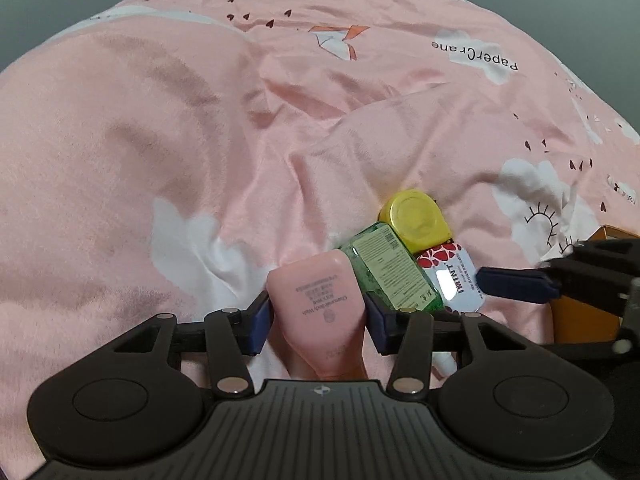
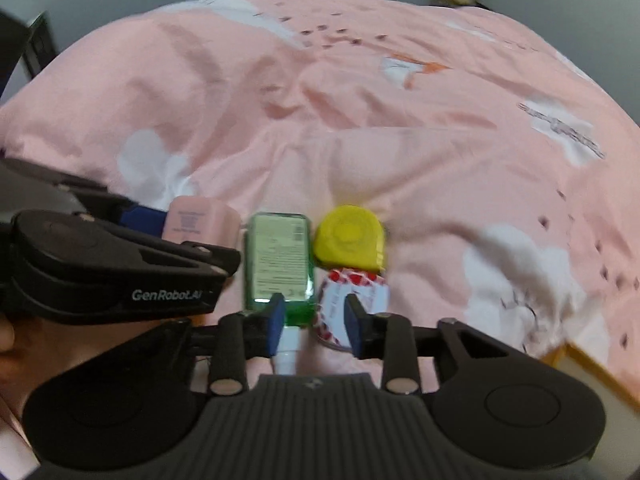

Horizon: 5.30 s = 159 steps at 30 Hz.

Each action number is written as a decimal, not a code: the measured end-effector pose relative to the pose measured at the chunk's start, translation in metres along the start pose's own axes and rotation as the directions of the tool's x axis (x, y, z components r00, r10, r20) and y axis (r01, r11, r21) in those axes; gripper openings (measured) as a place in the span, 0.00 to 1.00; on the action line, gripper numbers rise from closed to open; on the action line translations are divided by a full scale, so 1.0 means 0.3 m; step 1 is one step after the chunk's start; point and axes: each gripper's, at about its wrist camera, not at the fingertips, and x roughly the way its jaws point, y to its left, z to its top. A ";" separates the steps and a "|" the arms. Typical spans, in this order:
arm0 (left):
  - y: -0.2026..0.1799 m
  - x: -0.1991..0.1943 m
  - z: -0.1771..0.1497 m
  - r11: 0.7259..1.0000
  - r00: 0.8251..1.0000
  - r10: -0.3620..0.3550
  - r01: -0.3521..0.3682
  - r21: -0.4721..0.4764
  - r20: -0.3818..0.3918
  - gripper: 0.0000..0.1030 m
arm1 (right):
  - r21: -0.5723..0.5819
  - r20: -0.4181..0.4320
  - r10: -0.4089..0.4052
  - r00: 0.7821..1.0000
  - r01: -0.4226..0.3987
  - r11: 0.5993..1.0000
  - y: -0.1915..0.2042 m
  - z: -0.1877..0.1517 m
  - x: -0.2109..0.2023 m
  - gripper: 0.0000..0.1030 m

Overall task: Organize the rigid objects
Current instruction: 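Grasp the green gel bottle with the right tool while the left tool grasps the pink bottle, then carry both bottles into the box and open both tools to release, then move both open tools back toward the tape measure and tin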

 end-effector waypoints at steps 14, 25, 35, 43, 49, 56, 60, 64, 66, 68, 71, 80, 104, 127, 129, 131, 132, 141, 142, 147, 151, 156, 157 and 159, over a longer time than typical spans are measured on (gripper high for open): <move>0.072 0.020 0.018 0.997 0.997 -0.064 0.062 -0.043 -0.035 0.55 | -0.023 -0.089 0.105 0.990 -0.108 0.994 0.005 0.065 0.152 0.48; 0.047 0.068 0.016 0.999 0.998 -0.050 0.050 0.010 -0.047 0.54 | 0.016 -0.112 0.112 0.987 -0.111 0.994 -0.004 0.049 0.164 0.45; 0.033 -0.002 -0.028 0.996 0.994 -0.082 0.079 0.042 0.067 0.51 | 0.150 -0.055 0.108 0.993 -0.098 0.984 -0.016 -0.030 0.048 0.44; -0.023 -0.150 -0.041 0.993 0.979 -0.112 0.103 0.059 0.173 0.51 | 0.227 0.057 0.034 0.998 -0.046 0.973 -0.027 -0.076 -0.101 0.44; -0.115 -0.283 -0.028 0.979 0.950 -0.195 0.174 0.105 0.243 0.51 | 0.310 0.172 -0.044 0.984 -0.012 0.951 -0.061 -0.126 -0.284 0.44; -0.303 -0.385 -0.018 0.931 0.904 -0.348 0.303 0.204 0.247 0.51 | 0.378 0.249 -0.169 0.954 0.065 0.924 -0.145 -0.221 -0.521 0.44; -0.431 -0.396 -0.026 0.886 0.878 -0.436 0.380 0.268 0.196 0.51 | 0.414 0.225 -0.257 0.940 0.147 0.898 -0.210 -0.301 -0.606 0.44; -0.564 -0.349 -0.020 0.823 0.848 -0.522 0.473 0.315 0.091 0.51 | 0.463 0.162 -0.333 0.929 0.227 0.857 -0.301 -0.386 -0.644 0.44; -0.615 -0.308 -0.011 0.797 0.833 -0.552 0.518 0.309 0.026 0.51 | 0.492 0.129 -0.344 0.930 0.241 0.837 -0.351 -0.424 -0.648 0.44; -0.664 -0.254 0.000 0.778 0.821 -0.569 0.553 0.298 -0.037 0.51 | 0.523 0.096 -0.342 0.935 0.245 0.816 -0.407 -0.462 -0.641 0.45; -0.723 -0.172 0.006 0.768 0.815 -0.571 0.574 0.285 -0.102 0.51 | 0.556 0.049 -0.336 0.941 0.254 0.792 -0.473 -0.509 -0.609 0.45; -0.827 0.030 0.013 0.796 0.837 -0.502 0.545 0.263 -0.217 0.51 | 0.568 -0.077 -0.270 0.960 0.265 0.780 -0.598 -0.571 -0.438 0.45; -0.924 0.197 -0.005 0.868 0.898 -0.303 0.398 0.297 -0.318 0.51 | 0.566 -0.196 -0.180 0.964 0.261 0.782 -0.682 -0.592 -0.257 0.45; -0.807 -0.069 -0.017 0.828 0.909 -0.406 0.409 0.383 -0.093 0.51 | 0.508 -0.098 -0.264 0.959 0.277 0.816 -0.545 -0.538 -0.378 0.35; -0.780 -0.118 -0.025 0.827 0.912 -0.409 0.389 0.406 -0.038 0.51 | 0.500 -0.038 -0.268 0.963 0.251 0.829 -0.503 -0.527 -0.415 0.37; -0.750 -0.159 -0.030 0.829 0.910 -0.415 0.375 0.415 0.009 0.51 | 0.495 0.018 -0.278 0.961 0.233 0.837 -0.463 -0.516 -0.446 0.40; -0.730 -0.180 -0.031 0.834 0.908 -0.417 0.367 0.413 0.034 0.51 | 0.490 0.045 -0.283 0.958 0.226 0.842 -0.440 -0.509 -0.460 0.40; -0.539 -0.314 -0.041 0.878 0.892 -0.384 0.273 0.393 0.239 0.51 | 0.469 0.230 -0.336 0.913 0.199 0.861 -0.270 -0.427 -0.525 0.55; -0.511 -0.327 -0.046 0.883 0.888 -0.372 0.249 0.397 0.271 0.51 | 0.459 0.244 -0.340 0.908 0.200 0.865 -0.253 -0.414 -0.524 0.55; -0.384 -0.352 -0.041 0.913 0.892 -0.311 0.185 0.364 0.327 0.51 | 0.412 0.278 -0.319 0.906 0.187 0.892 -0.164 -0.336 -0.482 0.55; -0.269 -0.339 -0.016 0.940 0.911 -0.253 0.152 0.306 0.327 0.52 | 0.351 0.275 -0.257 0.927 0.152 0.924 -0.093 -0.269 -0.430 0.55; -0.154 -0.275 0.004 0.956 0.949 -0.207 0.144 0.257 0.238 0.52 | 0.299 0.225 -0.179 0.958 0.107 0.948 -0.028 -0.213 -0.332 0.55; -0.138 -0.264 0.001 0.957 0.953 -0.201 0.141 0.255 0.226 0.52 | 0.289 0.206 -0.170 0.964 0.106 0.951 -0.018 -0.206 -0.312 0.55; -0.113 -0.238 0.001 0.957 0.962 -0.189 0.136 0.255 0.197 0.52 | 0.266 0.174 -0.150 0.973 0.100 0.959 -0.005 -0.193 -0.265 0.55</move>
